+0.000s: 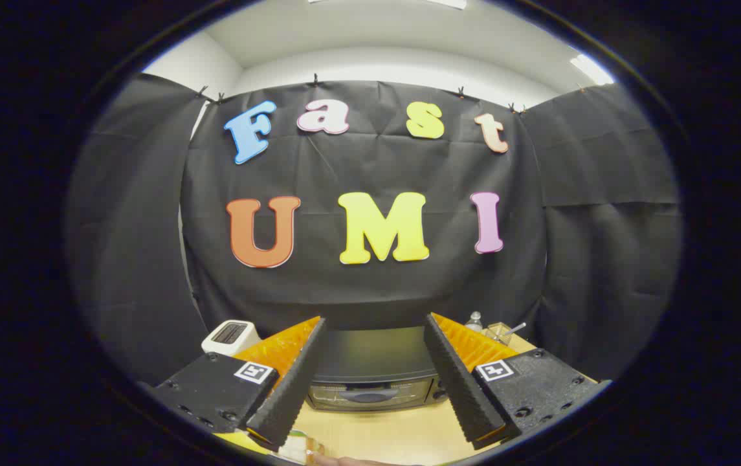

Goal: Open the toaster oven, put the food inside, and close the toaster oven door.

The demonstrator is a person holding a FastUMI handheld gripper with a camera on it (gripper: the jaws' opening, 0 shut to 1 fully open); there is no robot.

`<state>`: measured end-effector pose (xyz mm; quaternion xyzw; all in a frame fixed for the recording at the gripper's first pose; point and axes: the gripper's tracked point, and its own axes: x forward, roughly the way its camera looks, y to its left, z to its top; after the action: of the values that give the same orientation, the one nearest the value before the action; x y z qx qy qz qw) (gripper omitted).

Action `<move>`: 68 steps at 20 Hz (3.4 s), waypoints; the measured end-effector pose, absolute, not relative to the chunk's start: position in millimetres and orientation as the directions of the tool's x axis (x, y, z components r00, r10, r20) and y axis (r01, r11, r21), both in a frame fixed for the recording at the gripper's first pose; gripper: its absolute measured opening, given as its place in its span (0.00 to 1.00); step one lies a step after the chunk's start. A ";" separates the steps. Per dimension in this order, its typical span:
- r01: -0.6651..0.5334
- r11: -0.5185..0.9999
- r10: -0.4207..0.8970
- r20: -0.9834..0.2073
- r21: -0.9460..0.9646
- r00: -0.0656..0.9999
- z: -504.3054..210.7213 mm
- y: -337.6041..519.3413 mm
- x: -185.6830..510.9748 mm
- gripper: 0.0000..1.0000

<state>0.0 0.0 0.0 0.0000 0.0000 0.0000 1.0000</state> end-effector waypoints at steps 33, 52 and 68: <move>-0.075 0.994 0.051 -0.260 -0.084 0.964 -203.6 13.1 135.7 0.99; -0.102 0.995 0.099 -0.205 -0.005 0.974 -270.4 -16.6 88.4 1.00; -0.061 0.998 0.055 -0.372 -0.005 0.927 -395.1 -25.6 25.1 0.99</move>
<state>25.1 -25.6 -395.1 -0.0084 0.1892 0.0296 0.9814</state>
